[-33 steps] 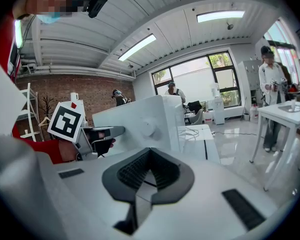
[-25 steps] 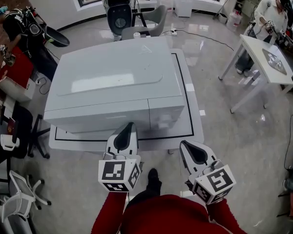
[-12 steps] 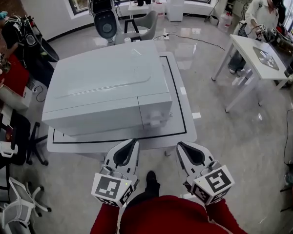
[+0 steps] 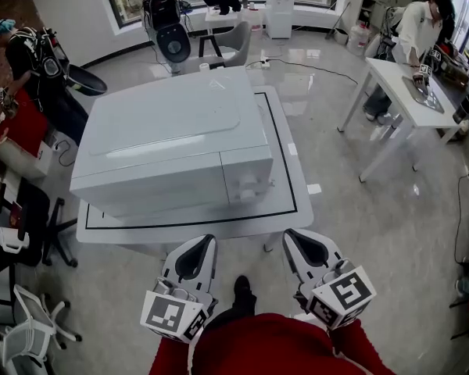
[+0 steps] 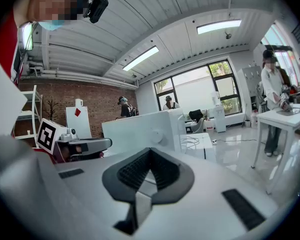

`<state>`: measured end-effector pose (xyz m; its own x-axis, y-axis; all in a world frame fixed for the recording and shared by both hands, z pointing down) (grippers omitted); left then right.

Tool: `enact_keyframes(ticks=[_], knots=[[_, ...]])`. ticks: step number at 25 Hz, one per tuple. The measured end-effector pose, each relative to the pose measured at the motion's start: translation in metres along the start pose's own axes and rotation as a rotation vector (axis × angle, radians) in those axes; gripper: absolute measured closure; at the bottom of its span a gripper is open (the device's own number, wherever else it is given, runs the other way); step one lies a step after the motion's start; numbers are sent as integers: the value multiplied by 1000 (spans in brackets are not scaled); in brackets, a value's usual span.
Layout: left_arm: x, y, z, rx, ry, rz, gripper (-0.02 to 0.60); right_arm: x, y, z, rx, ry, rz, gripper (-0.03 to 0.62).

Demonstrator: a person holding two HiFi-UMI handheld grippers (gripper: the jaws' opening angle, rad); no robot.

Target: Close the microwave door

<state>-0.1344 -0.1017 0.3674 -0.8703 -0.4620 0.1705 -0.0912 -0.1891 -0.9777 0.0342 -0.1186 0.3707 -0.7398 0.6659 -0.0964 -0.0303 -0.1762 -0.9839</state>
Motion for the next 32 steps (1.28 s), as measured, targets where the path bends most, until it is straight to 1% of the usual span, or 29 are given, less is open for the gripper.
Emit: enact_keyframes(ticks=[8, 14, 18, 27, 32], knots=[[3, -3, -15, 2, 22, 0, 572, -5, -6, -8, 4, -14, 2, 582], [7, -5, -21, 5, 35, -14, 571, -3, -5, -10, 1, -19, -30, 582], [9, -4, -20, 7, 38, -7, 571, -1, -5, -8, 2, -17, -52, 582], [11, -7, -19, 16, 29, -12, 571, 3, -3, -6, 12, -18, -46, 582], [12, -8, -17, 12, 26, -14, 572, 3, 0, -3, -8, -15, -55, 582]])
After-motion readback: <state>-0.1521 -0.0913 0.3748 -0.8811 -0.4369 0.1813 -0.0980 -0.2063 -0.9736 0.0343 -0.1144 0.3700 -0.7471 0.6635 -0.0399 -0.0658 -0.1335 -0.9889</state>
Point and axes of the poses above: the fingertips, and each gripper's own axes: z forward along the fingers, x to its left, y out of its top, the point moved 3 cm from there along -z, backward along the fingers, and after that the axes turned 5 degrees about -z, right-handed, at the moved point
